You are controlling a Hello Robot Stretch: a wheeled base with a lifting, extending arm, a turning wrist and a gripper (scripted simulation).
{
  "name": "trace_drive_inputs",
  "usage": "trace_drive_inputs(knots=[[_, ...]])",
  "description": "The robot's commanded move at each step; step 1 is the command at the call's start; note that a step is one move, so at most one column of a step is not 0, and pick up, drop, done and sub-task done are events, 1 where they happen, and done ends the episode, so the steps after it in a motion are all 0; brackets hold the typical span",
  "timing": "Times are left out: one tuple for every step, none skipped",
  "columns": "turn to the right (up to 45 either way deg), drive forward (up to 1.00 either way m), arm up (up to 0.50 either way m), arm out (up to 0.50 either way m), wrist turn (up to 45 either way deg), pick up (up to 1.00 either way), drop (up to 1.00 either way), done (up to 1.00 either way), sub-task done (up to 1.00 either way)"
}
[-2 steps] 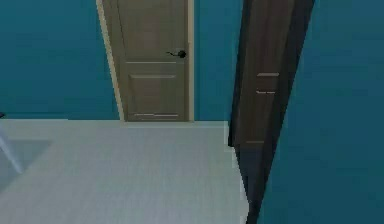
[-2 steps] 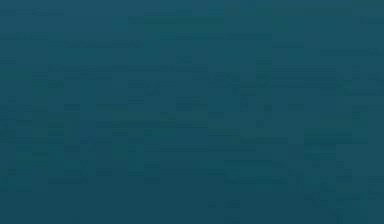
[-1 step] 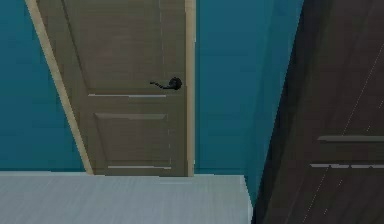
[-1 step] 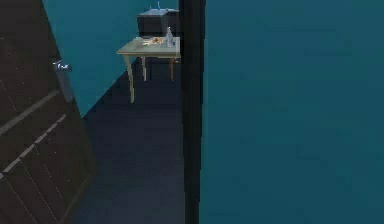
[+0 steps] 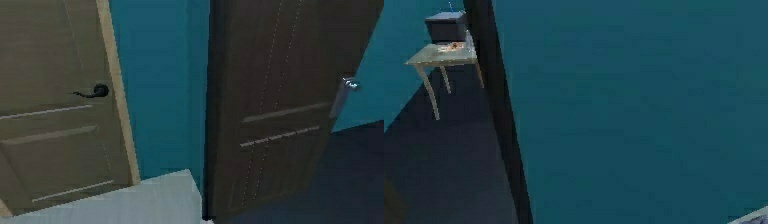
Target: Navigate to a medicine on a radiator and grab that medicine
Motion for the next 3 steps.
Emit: trace_drive_inputs(knots=[[0.0,0.05,0.0,0.0,0.0,0.0,0.0,0.0,0.0],[39.0,0.0,0.0,0.0,0.0,0.0,0.0,0.0,0.0],[0.0,0.35,0.0,0.0,0.0,0.0,0.0,0.0,0.0]])
